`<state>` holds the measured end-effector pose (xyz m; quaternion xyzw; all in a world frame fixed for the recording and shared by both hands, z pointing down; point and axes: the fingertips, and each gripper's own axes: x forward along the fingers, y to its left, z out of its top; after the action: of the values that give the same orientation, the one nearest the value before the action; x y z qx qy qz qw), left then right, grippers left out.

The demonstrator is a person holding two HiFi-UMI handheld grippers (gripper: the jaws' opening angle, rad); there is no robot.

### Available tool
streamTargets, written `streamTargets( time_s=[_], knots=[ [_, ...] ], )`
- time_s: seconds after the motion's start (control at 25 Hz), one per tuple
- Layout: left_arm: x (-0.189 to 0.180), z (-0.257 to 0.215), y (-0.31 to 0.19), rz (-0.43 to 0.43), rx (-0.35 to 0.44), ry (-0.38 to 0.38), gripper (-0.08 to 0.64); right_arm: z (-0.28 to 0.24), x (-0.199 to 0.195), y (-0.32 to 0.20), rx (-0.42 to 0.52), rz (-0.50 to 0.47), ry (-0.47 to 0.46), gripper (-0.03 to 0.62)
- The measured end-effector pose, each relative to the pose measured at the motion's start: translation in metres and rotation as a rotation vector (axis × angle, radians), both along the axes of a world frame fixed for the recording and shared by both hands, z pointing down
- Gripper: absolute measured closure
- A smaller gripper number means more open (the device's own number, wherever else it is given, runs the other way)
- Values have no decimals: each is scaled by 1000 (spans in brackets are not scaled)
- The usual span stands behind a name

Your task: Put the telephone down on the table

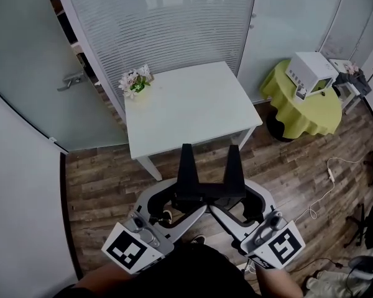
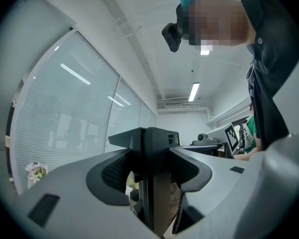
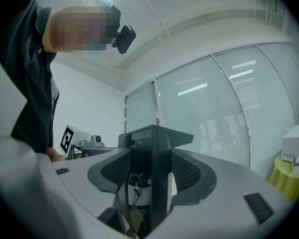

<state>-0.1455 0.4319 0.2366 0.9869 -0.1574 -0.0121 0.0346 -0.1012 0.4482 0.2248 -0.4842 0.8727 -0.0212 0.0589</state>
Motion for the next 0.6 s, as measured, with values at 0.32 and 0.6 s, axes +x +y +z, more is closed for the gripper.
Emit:
streamTargets(
  time_s=[0.32,0.6],
  knots=[
    [25,1,-33,34,14,14,314,3,24,-31,4,29,7,319],
    [41,7,-99,83,23,6,314,6,40,-96,8,74,12,319]
  ],
)
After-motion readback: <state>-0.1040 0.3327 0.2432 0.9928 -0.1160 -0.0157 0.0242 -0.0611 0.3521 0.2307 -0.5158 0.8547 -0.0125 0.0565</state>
